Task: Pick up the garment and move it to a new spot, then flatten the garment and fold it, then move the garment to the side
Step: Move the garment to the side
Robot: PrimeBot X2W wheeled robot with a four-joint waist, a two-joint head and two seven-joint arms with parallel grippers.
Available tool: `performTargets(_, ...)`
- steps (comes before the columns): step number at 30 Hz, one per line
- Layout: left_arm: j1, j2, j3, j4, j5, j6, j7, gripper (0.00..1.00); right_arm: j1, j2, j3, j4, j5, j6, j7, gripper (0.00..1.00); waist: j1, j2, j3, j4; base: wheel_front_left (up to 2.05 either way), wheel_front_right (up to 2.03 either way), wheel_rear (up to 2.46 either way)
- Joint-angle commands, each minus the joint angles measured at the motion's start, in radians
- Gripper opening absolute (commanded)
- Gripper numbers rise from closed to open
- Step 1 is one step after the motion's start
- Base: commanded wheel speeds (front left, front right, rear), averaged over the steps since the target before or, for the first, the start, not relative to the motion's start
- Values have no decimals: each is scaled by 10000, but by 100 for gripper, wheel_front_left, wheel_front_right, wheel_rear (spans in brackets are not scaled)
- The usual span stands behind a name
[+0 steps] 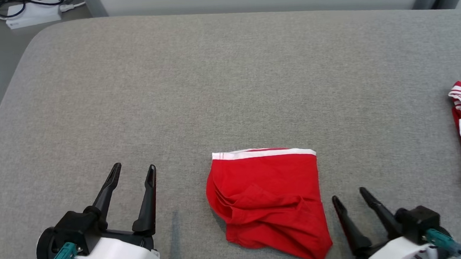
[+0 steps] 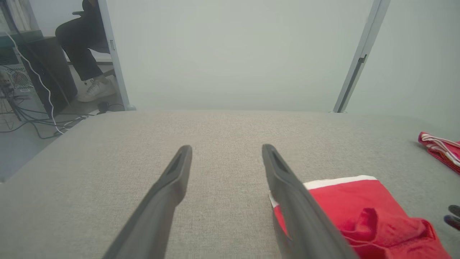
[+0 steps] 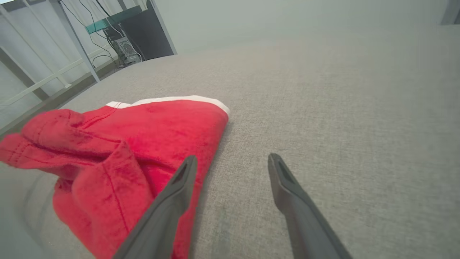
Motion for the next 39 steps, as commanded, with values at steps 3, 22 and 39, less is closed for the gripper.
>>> performTargets(3,-360,180,430,-214,54,109,-57,100,-882,34,1044,772,555,2,-118,100,0,0,152,360,0,0,0)
performTargets(22,-245,-114,724,-159,84,44,-180,100,-2365,-910,2586,1582,2140,2,-118,0,0,0,356,525,0,0,0)
performTargets(39,-734,-66,491,-211,330,-346,-67,100,-3567,-4419,2118,-1508,1906,2,1651,0,0,0,643,-2247,0,0,0)
